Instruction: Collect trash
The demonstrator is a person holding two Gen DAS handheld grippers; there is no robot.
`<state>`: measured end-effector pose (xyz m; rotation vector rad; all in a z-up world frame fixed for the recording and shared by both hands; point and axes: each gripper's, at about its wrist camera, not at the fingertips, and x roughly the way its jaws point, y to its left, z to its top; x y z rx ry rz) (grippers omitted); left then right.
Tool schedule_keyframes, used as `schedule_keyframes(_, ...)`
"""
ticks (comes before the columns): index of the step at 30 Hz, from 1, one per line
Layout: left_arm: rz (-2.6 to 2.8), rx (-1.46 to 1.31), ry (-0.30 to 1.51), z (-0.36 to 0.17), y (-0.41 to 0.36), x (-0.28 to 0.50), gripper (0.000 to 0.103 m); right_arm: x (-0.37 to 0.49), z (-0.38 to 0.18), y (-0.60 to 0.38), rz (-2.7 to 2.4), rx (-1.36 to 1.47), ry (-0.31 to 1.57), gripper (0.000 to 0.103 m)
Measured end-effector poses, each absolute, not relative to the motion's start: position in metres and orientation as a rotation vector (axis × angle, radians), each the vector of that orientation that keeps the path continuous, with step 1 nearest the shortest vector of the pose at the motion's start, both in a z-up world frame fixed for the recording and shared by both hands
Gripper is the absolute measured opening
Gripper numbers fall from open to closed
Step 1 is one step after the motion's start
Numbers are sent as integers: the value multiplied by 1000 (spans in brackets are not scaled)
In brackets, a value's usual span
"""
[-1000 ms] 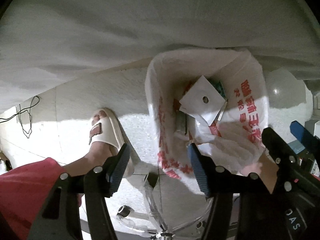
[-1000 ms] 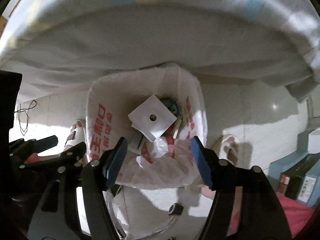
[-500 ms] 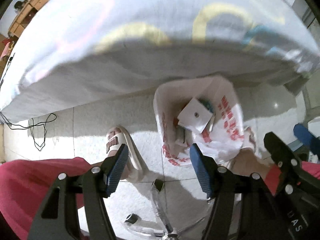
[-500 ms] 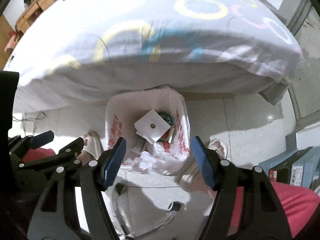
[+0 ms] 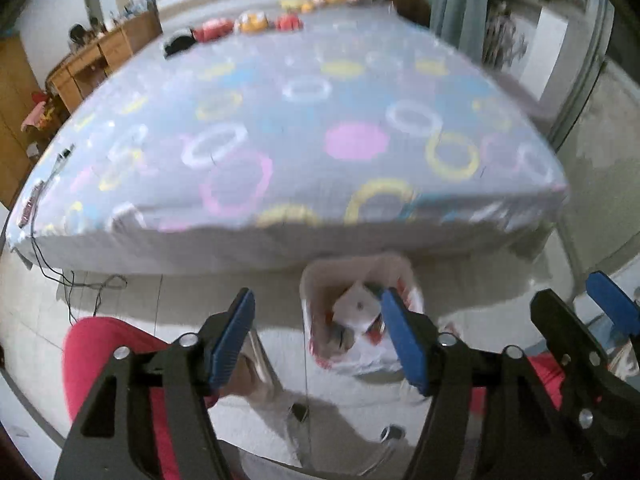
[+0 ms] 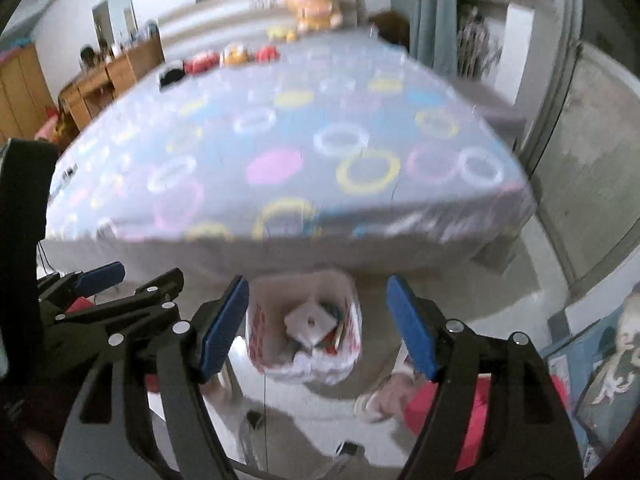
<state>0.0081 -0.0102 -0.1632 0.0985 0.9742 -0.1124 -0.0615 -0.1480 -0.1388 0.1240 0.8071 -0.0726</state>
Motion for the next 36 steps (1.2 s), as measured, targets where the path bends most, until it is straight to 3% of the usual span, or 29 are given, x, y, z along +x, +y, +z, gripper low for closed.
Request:
schedule_keyframes(6, -125, 25, 804, -96, -3, -23, 86, -102, -76, -149, -76, 127, 610, 82)
schedule_keyframes(11, -123, 24, 691, -55, 1, -48, 91, -129, -40, -149, -77, 116, 510, 83)
schedule_keyframes(14, -125, 20, 653, -39, 5, -58, 94, -143, -23, -146, -96, 105, 459, 89)
schedule_keyframes(36, -105, 55, 586, -1, 11, -88, 95, -180, 15, -138, -129, 66, 358, 95)
